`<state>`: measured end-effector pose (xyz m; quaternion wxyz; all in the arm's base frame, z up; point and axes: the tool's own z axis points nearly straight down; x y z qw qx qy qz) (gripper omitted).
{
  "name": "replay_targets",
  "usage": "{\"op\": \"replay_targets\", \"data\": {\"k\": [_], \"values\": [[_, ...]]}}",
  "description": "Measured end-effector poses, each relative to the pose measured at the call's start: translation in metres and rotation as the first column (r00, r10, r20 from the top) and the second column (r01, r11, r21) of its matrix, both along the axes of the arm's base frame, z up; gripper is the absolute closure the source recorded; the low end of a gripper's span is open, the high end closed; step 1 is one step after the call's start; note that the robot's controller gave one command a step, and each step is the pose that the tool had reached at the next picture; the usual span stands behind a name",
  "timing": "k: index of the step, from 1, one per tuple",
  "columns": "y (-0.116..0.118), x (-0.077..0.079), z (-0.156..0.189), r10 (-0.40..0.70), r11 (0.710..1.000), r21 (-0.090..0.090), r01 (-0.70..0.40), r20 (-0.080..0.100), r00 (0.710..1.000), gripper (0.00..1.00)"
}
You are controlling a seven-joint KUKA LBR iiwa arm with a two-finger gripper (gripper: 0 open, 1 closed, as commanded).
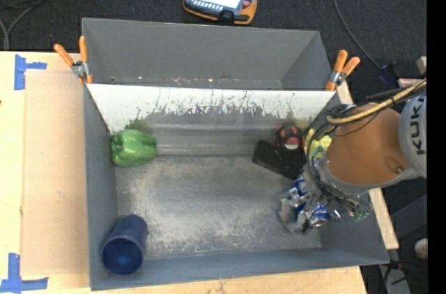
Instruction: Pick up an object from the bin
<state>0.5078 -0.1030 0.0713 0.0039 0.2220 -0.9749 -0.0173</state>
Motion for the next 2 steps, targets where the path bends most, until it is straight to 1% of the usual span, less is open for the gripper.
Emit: {"op": "replay_targets", "data": {"k": [1,2], "values": [[-0.033,0.063,-0.003,-0.017,1.000,0.009,0.017,-0.005,1.000,1.00],[-0.011,0.002,0.030,0.017,1.000,0.005,-0.017,-0.008,1.000,1.00]]}}
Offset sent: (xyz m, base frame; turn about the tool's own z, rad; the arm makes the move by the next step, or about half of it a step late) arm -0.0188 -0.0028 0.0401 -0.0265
